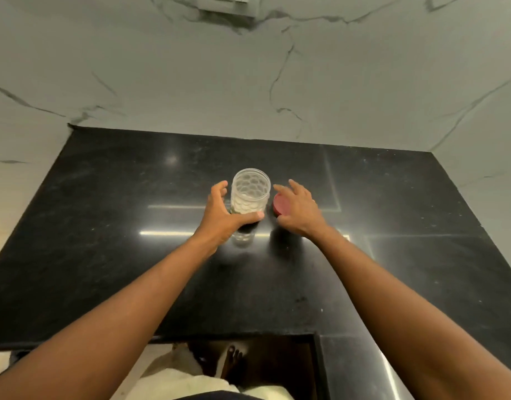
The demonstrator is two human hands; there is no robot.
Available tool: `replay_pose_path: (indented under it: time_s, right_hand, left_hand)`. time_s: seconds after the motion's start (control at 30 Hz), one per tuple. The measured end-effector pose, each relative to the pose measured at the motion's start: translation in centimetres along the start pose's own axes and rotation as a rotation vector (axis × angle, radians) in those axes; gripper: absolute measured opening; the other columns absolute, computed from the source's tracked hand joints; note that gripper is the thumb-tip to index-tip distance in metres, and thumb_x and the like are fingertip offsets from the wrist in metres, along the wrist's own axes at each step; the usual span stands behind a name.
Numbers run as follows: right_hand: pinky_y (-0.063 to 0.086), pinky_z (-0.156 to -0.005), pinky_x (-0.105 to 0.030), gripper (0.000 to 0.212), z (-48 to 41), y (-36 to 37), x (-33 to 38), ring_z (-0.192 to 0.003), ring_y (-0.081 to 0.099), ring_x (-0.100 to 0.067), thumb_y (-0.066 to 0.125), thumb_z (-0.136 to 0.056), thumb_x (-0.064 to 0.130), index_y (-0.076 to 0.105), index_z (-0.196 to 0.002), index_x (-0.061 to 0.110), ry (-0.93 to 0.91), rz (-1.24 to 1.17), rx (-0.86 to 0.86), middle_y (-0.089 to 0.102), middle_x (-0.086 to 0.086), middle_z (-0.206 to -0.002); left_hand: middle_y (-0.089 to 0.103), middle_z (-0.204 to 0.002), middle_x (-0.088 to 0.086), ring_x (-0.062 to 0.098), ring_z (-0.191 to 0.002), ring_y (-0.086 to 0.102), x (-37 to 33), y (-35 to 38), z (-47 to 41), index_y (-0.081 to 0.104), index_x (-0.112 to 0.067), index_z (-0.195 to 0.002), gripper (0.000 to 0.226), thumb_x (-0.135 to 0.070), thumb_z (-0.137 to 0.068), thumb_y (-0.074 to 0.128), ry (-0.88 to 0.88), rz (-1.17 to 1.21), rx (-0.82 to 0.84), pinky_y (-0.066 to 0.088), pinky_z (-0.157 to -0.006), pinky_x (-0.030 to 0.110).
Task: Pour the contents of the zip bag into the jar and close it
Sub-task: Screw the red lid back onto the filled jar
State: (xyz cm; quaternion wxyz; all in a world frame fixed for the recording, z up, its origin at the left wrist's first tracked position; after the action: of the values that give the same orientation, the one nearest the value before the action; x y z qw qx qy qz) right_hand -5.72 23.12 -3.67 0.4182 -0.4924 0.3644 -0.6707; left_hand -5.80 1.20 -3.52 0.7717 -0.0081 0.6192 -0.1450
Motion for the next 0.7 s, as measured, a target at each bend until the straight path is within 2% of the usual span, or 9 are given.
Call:
replay_pose_path:
  time_s: [0.07,0.17,0.27,0.33,0.4,0.5,0.57,0.63,0.7]
  right_hand:
    - [0.023,-0.122,-0.071,0.089,-1.5,0.6,-0.7,-0.159,0.011,-0.041,0.069,-0.082,0.029,0.029,-0.160,0.044,-0.025,0.161,0.130,0.010,-0.008,-0.175]
    - [0.046,-0.111,-0.059,0.079,-2.9,0.0,-1.0,-0.146,0.041,-0.039,0.065,-0.081,0.036,0.040,-0.155,0.046,-0.076,0.217,0.178,0.033,-0.007,-0.165]
    - [0.057,-0.094,-0.047,0.079,-3.2,-1.9,-0.9,-0.119,0.063,-0.037,0.073,-0.072,0.045,0.047,-0.147,0.043,-0.085,0.180,0.038,0.047,-0.005,-0.143]
    - [0.057,-0.092,-0.044,0.082,-2.8,-3.8,-1.0,-0.110,0.063,-0.034,0.079,-0.069,0.049,0.045,-0.144,0.043,-0.045,-0.069,-0.144,0.046,-0.004,-0.137]
    - [0.056,-0.087,-0.038,0.073,-2.3,-5.8,-0.8,-0.107,0.061,-0.025,0.082,-0.068,0.049,0.050,-0.133,0.041,-0.012,-0.478,-0.289,0.048,-0.002,-0.130]
    - [0.054,-0.075,-0.029,0.056,-1.0,-7.5,1.0,-0.100,0.061,-0.018,0.084,-0.065,0.048,0.054,-0.110,0.032,-0.072,-0.874,-0.395,0.058,-0.001,-0.117]
    - [0.056,-0.077,-0.034,0.050,0.0,-7.3,2.7,-0.102,0.062,-0.019,0.086,-0.066,0.044,0.054,-0.101,0.028,-0.147,-0.878,-0.376,0.061,-0.001,-0.114]
    - [0.058,-0.083,-0.038,0.051,1.0,-6.4,3.9,-0.109,0.062,-0.018,0.090,-0.067,0.039,0.053,-0.098,0.025,-0.257,-0.728,-0.329,0.060,0.000,-0.116]
    - [0.058,-0.084,-0.035,0.052,1.3,-5.4,4.6,-0.110,0.061,-0.018,0.094,-0.069,0.036,0.052,-0.096,0.022,-0.361,-0.546,-0.292,0.059,-0.001,-0.116]
  left_hand:
    - [0.045,-0.152,-0.003,0.014,-0.136,0.049,-0.4,1.1,-0.9,0.034,-0.024,-0.152,0.119,-0.036,-0.057,0.104,0.081,-0.046,-0.017,0.046,-0.113,0.034]
    - [0.058,-0.137,-0.006,0.013,-0.125,0.059,-0.9,2.0,-1.4,0.044,-0.026,-0.143,0.106,-0.037,-0.057,0.104,0.156,-0.080,-0.073,0.053,-0.107,0.039]
    - [0.067,-0.125,-0.010,0.011,-0.114,0.066,-1.0,2.0,-1.7,0.050,-0.029,-0.133,0.092,-0.037,-0.057,0.101,0.192,-0.130,-0.129,0.058,-0.098,0.043]
    - [0.069,-0.122,-0.013,0.009,-0.110,0.068,-0.8,1.7,-1.9,0.051,-0.033,-0.130,0.089,-0.042,-0.055,0.098,0.207,-0.159,-0.128,0.059,-0.095,0.042]
    - [0.070,-0.120,-0.014,0.007,-0.108,0.068,-0.7,1.4,-2.2,0.051,-0.035,-0.128,0.088,-0.044,-0.054,0.098,0.213,-0.181,-0.119,0.059,-0.093,0.040]
    - [0.069,-0.117,-0.014,0.007,-0.106,0.068,-0.8,1.2,-2.6,0.050,-0.036,-0.124,0.087,-0.044,-0.053,0.098,0.210,-0.204,-0.106,0.059,-0.090,0.037]
    - [0.069,-0.116,-0.014,0.004,-0.105,0.068,-0.7,1.1,-2.8,0.047,-0.040,-0.121,0.086,-0.046,-0.052,0.097,0.195,-0.210,-0.087,0.059,-0.086,0.033]
    - [0.067,-0.117,-0.016,0.000,-0.103,0.067,-0.5,1.1,-3.0,0.044,-0.044,-0.121,0.086,-0.048,-0.054,0.097,0.180,-0.207,-0.058,0.059,-0.082,0.030]
    - [0.064,-0.120,-0.017,0.000,-0.104,0.067,-0.3,1.1,-3.0,0.041,-0.045,-0.124,0.089,-0.051,-0.055,0.097,0.178,-0.210,-0.045,0.061,-0.080,0.031]
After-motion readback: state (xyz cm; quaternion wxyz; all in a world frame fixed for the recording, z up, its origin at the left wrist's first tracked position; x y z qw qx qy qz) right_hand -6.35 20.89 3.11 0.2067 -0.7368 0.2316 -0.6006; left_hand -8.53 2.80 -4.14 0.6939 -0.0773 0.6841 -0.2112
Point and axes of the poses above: each hand's wrist, its own z-axis away from the middle knuckle, its own y-axis out of the palm, x = y × z, the point moved 4 cm from there along -z, towards the middle knuckle
